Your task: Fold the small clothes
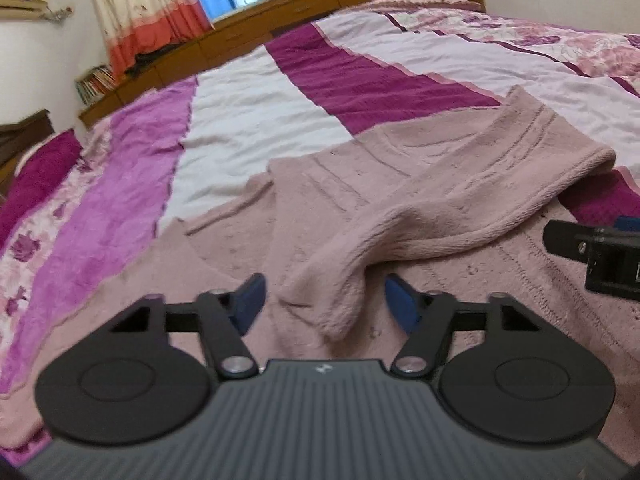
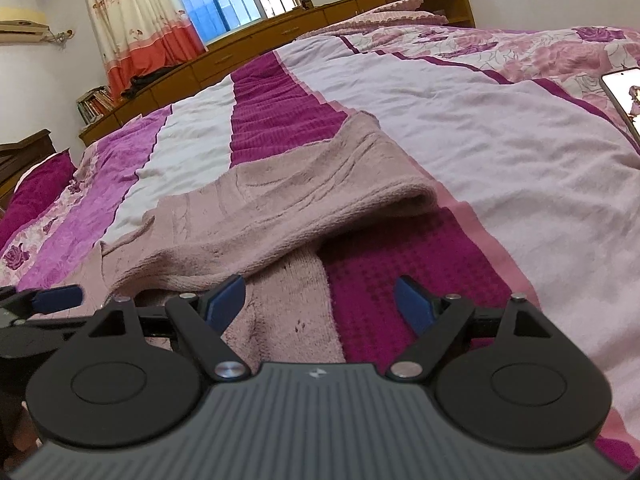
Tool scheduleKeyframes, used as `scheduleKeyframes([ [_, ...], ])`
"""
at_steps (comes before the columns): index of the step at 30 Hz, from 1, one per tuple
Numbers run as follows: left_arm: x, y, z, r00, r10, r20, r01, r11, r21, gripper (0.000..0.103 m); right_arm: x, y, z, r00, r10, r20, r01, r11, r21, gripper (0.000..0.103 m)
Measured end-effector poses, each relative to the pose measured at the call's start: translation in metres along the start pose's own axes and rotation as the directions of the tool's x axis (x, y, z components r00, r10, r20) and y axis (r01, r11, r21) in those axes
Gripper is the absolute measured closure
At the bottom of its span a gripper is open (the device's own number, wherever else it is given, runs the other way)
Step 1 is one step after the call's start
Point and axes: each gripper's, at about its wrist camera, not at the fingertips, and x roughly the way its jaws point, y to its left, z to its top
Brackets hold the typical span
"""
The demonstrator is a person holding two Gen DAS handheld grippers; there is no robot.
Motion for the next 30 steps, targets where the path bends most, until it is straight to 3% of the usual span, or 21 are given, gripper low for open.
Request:
scheduleKeyframes([
  [1,0.004,0.0,0.002,1.0,-0.008,-0.016,0.008,1.0,-0.012,0.05,0.0,0.0,0.0,1.0,0.0,0.0,0.0,1.0,0.0,0.015],
  [3,0.011,0.001,0.003,0.999,-0.013,-0.039,0.012,1.0,-0.029,0.074,0.001,-0.001,0.0,1.0,0.003,0.0,-0.003,1.0,0.002,0.015],
  [6,0.012,0.003,0.005,1.0,-0.012,-0.022,0.011,0.999,-0.045,0.086,0.002,-0.002,0.0,1.0,0.006,0.0,-0.006,1.0,0.003,0.015],
  [12,-0.003,0.016,0.02,0.997,-0.006,0.073,0.013,0.996,-0.086,0.088,0.004,-0.001,-0.001,1.0,0.006,-0.003,-0.006,1.0,0.003,0.014],
  [16,-0.007,0.033,0.033,0.994,0.033,0.107,-0.02,0.993,-0.12,0.088,0.004,-0.001,-0.001,1.0,0.008,-0.003,-0.008,1.0,0.005,0.014],
  [24,-0.015,0.092,0.042,0.982,0.148,0.118,-0.119,0.967,-0.223,0.088,0.006,0.0,-0.001,1.0,0.005,0.001,-0.005,1.0,-0.007,0.014],
  [30,-0.015,0.127,0.027,0.965,0.248,0.086,-0.22,0.944,-0.244,0.088,0.006,0.0,-0.002,1.0,0.004,0.002,-0.004,1.0,-0.015,0.013],
])
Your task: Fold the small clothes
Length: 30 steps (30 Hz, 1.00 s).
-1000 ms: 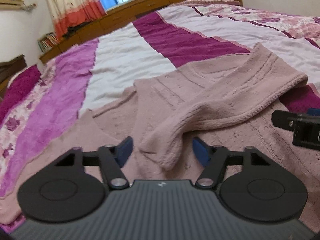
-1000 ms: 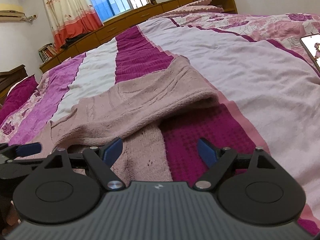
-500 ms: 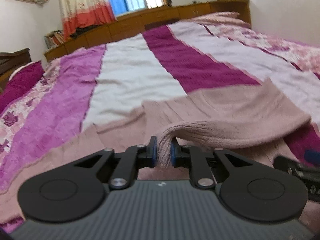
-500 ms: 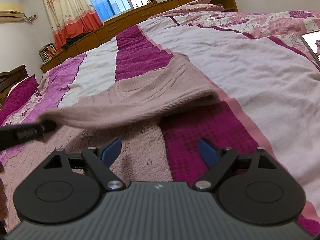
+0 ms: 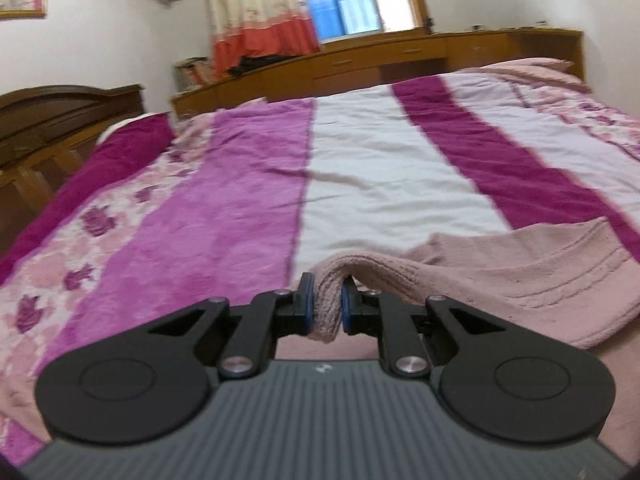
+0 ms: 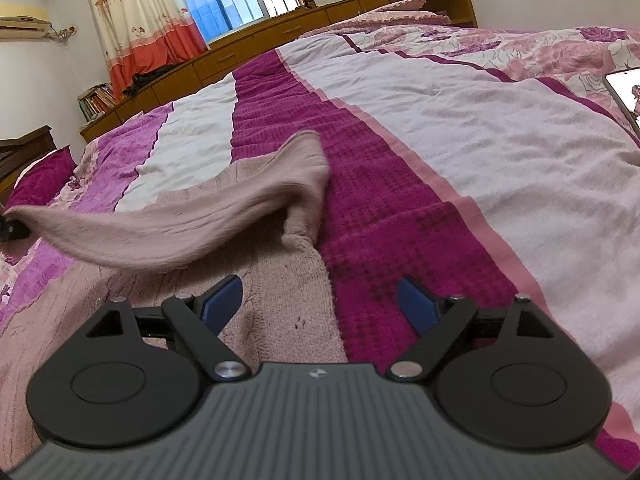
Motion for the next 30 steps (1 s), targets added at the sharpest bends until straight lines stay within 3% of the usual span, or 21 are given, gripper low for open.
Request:
scheduleKeyframes([
  [4,0.007,0.019,-0.011,0.998,0.045,-0.036,-0.045,0.999,-0.019,0.088,0.0,0.002,-0.001,1.0,-0.004,-0.001,0.004,1.0,-0.014,0.013],
  [7,0.015,0.022,-0.023,0.995,0.082,-0.062,-0.081,0.996,0.028,0.088,0.001,0.003,-0.001,1.0,-0.009,0.0,0.009,1.0,-0.03,0.013],
  [11,0.024,0.028,-0.041,0.989,0.083,-0.121,-0.078,0.996,0.041,0.086,0.002,0.006,-0.002,1.0,-0.012,0.0,0.012,0.999,-0.048,0.013],
  [16,0.035,0.041,-0.055,0.977,0.054,-0.207,-0.059,0.998,-0.014,0.084,0.002,0.005,-0.002,1.0,-0.013,-0.002,0.013,0.998,-0.055,0.013],
  [20,0.031,0.053,-0.064,0.97,0.037,-0.239,-0.05,0.998,-0.047,0.073,0.002,0.006,-0.002,1.0,-0.013,-0.001,0.013,0.998,-0.055,0.013],
  [22,0.029,0.063,-0.066,0.967,0.014,-0.255,-0.037,0.996,-0.084,0.071,0.002,0.006,-0.002,1.0,-0.014,-0.002,0.014,0.998,-0.056,0.012],
  [30,0.022,0.111,-0.074,0.954,-0.054,-0.294,-0.035,0.957,-0.289,0.071,0.002,0.007,-0.004,1.0,-0.015,0.002,0.015,0.998,-0.063,0.012],
])
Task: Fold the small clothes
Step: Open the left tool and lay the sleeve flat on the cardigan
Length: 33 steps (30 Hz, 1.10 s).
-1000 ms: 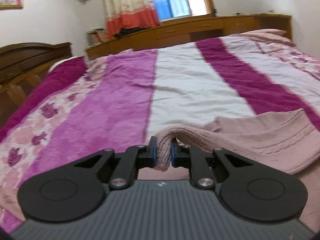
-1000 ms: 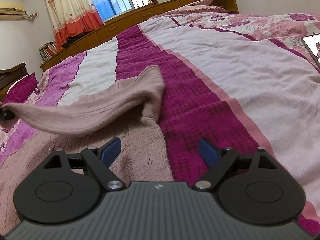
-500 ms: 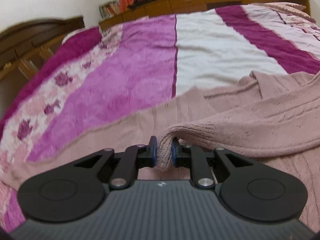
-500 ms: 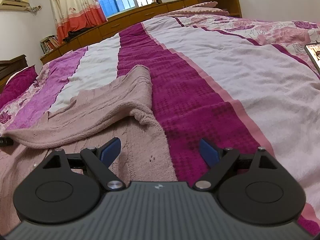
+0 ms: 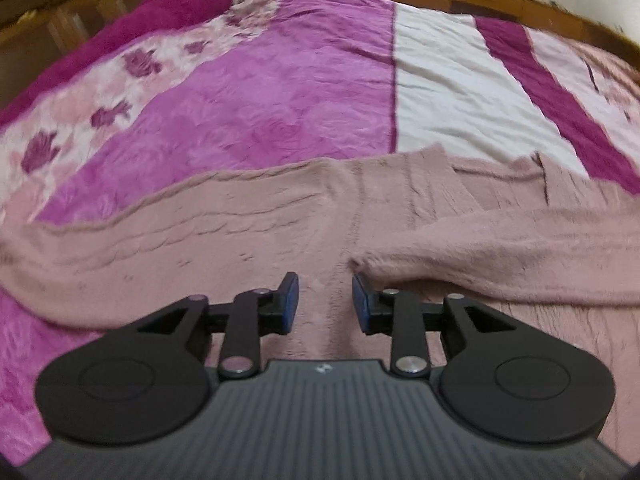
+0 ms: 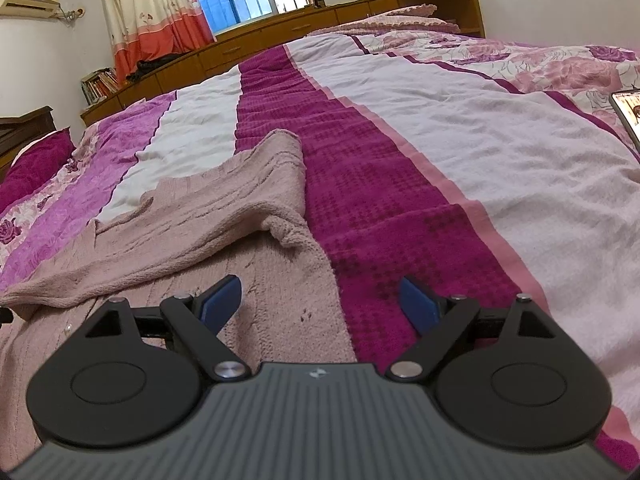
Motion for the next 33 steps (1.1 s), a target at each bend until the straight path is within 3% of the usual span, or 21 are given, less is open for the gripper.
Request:
scheduleKeyframes([
  [7,0.002,0.012,0.006,0.998,-0.063,0.005,0.063,0.989,-0.13,0.071,0.0,0.0,0.0,1.0,-0.004,0.001,0.004,1.0,-0.004,0.012],
  [13,0.023,0.005,0.01,0.995,-0.095,-0.029,0.089,0.982,-0.167,0.071,0.0,0.001,-0.001,1.0,-0.009,0.001,0.009,1.0,-0.014,0.012],
  [15,0.028,0.009,0.01,0.99,-0.136,-0.038,0.124,0.967,-0.222,0.071,0.001,0.001,-0.001,1.0,-0.011,0.0,0.011,1.0,-0.017,0.012],
  [19,0.027,0.022,0.008,0.968,-0.25,0.006,0.236,0.907,-0.35,0.071,0.001,0.002,-0.001,1.0,-0.015,-0.002,0.015,1.0,-0.024,0.012],
  [21,0.024,0.022,0.009,0.963,-0.269,0.01,0.257,0.906,-0.335,0.071,0.001,0.005,0.001,1.0,-0.022,-0.004,0.022,0.999,-0.036,0.012],
  [26,0.028,0.015,0.012,0.959,-0.282,-0.02,0.264,0.917,-0.3,0.071,0.005,0.021,0.017,1.0,-0.017,0.022,0.019,0.994,-0.11,0.012],
  [30,0.04,0.015,0.002,0.958,-0.277,-0.078,0.229,0.896,-0.38,0.071,0.014,0.033,0.026,0.999,-0.012,0.03,0.017,0.985,-0.171,0.012],
  [33,0.041,0.015,-0.005,0.956,-0.288,-0.058,0.239,0.876,-0.419,0.071,0.026,0.034,0.022,0.999,-0.032,0.007,0.033,0.982,-0.186,0.012],
])
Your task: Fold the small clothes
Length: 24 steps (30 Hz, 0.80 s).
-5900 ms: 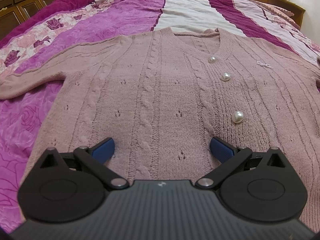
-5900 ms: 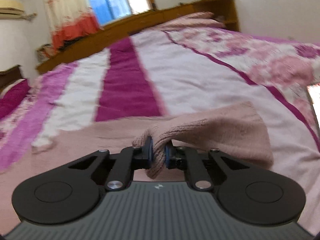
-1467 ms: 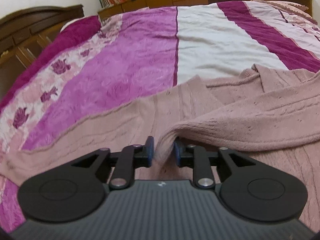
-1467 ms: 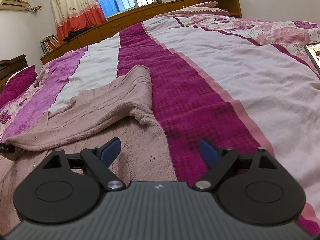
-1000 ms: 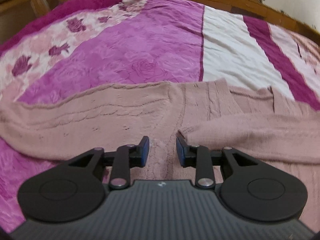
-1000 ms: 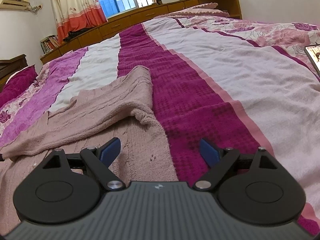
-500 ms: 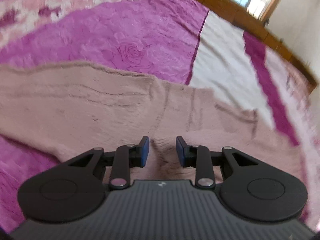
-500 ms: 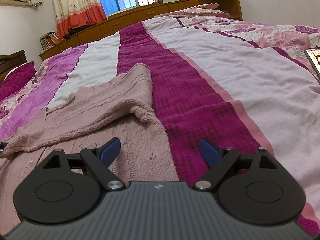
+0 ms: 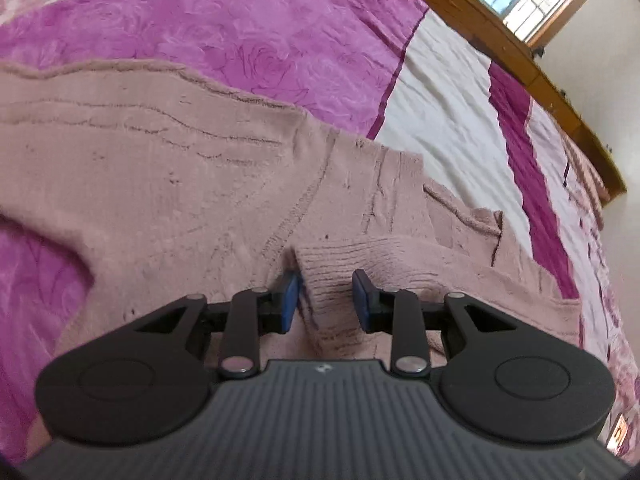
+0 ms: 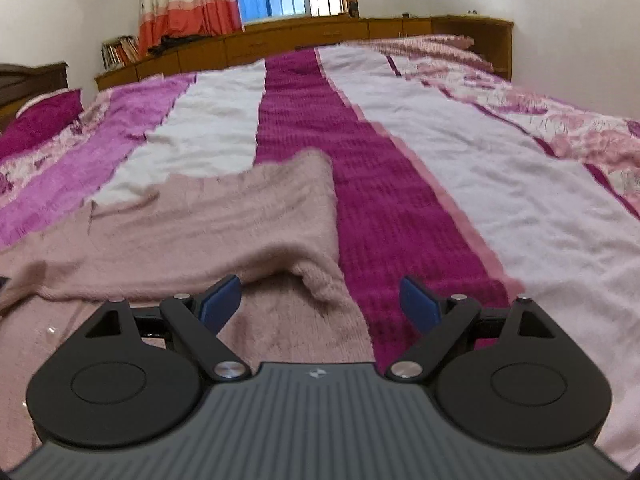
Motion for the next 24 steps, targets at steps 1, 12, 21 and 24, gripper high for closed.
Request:
scheduleKeyframes([
  [1,-0.001,0.0,-0.002,1.0,-0.002,0.006,0.002,1.0,-0.006,0.071,0.005,-0.001,-0.004,1.0,-0.005,-0.015,0.005,1.0,0.002,0.012],
  [12,0.009,-0.031,-0.02,0.987,0.109,0.119,-0.13,0.974,0.185,0.067,0.012,-0.004,-0.013,1.0,0.001,0.0,-0.001,1.0,0.014,0.012],
  [21,0.003,-0.04,0.003,0.975,0.137,0.173,-0.18,0.948,0.263,0.091,0.004,-0.004,-0.005,0.998,0.002,0.07,-0.005,0.999,0.037,0.012],
  [24,-0.003,-0.042,0.02,0.964,0.134,0.229,-0.196,0.94,0.279,0.091,0.009,-0.002,-0.005,0.999,-0.01,0.051,0.009,1.0,0.018,0.012],
])
